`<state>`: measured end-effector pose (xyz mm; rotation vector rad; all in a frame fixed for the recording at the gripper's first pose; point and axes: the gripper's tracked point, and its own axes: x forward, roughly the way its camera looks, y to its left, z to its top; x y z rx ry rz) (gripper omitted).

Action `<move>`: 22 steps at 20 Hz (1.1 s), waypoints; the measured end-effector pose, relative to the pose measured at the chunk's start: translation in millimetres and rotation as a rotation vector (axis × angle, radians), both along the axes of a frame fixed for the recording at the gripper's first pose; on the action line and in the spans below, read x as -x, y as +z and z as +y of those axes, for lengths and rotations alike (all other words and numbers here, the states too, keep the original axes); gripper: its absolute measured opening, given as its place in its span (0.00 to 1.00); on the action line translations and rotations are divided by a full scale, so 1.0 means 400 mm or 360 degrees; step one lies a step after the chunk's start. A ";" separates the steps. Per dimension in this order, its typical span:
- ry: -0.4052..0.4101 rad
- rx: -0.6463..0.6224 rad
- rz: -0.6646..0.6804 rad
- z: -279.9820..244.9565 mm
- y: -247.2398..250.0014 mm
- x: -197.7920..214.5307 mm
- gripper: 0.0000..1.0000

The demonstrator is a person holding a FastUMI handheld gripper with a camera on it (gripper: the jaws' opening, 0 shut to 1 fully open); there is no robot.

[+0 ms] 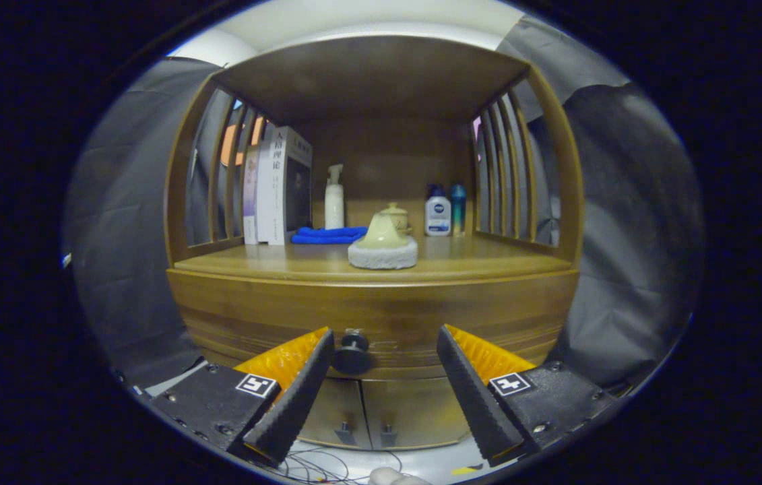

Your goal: Pull open the drawer, take out the items inside it, and place them on the countertop above the cabinet.

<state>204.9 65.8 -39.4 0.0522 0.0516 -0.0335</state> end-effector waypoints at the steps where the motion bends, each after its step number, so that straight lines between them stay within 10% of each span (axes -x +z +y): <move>1: 0.0013 -0.0002 -0.0015 -0.008 0.016 0.048 1.00; 10: 0.0018 -0.0063 -0.0067 -0.108 0.055 0.404 1.00; 22: -0.0031 -0.0121 -0.0107 -0.162 0.032 0.518 1.00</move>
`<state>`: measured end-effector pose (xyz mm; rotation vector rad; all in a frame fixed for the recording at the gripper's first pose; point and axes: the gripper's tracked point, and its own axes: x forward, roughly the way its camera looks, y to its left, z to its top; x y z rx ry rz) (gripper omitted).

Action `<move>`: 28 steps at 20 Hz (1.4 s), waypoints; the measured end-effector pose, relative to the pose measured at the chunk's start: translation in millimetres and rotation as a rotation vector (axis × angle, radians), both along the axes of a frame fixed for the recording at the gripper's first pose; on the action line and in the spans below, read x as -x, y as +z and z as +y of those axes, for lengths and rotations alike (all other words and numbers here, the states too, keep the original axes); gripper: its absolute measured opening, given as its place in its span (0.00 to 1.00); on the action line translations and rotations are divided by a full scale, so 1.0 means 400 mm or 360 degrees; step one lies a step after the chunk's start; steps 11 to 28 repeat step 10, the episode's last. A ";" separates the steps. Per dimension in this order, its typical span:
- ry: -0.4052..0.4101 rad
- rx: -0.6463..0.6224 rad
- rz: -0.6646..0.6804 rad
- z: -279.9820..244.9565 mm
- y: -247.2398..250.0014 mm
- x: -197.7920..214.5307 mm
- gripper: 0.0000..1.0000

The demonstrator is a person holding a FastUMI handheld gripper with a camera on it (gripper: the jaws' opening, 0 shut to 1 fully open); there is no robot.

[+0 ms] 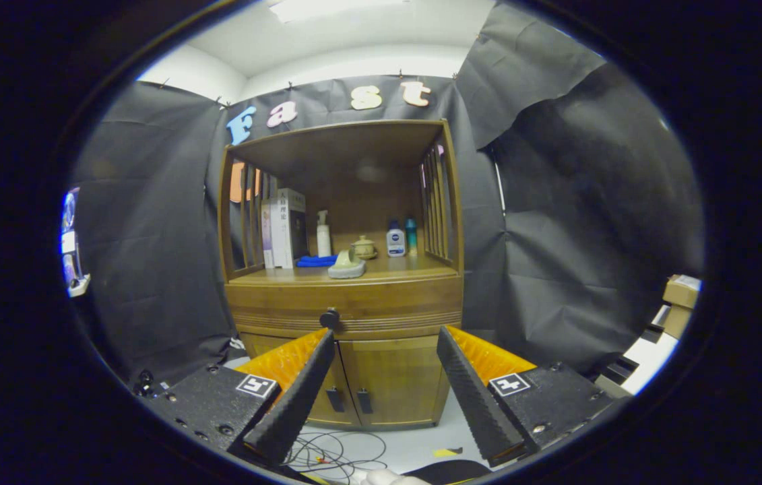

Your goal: Pull open the drawer, take out the items inside it, and place them on the countertop above the cabinet.

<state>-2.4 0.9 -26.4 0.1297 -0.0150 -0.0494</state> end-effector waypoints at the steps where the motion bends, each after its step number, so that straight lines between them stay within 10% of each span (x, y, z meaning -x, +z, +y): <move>1: -0.0006 0.0007 0.0003 -0.004 -0.001 0.002 1.00; 28: -0.0048 0.0050 -0.0005 -0.026 0.019 0.027 1.00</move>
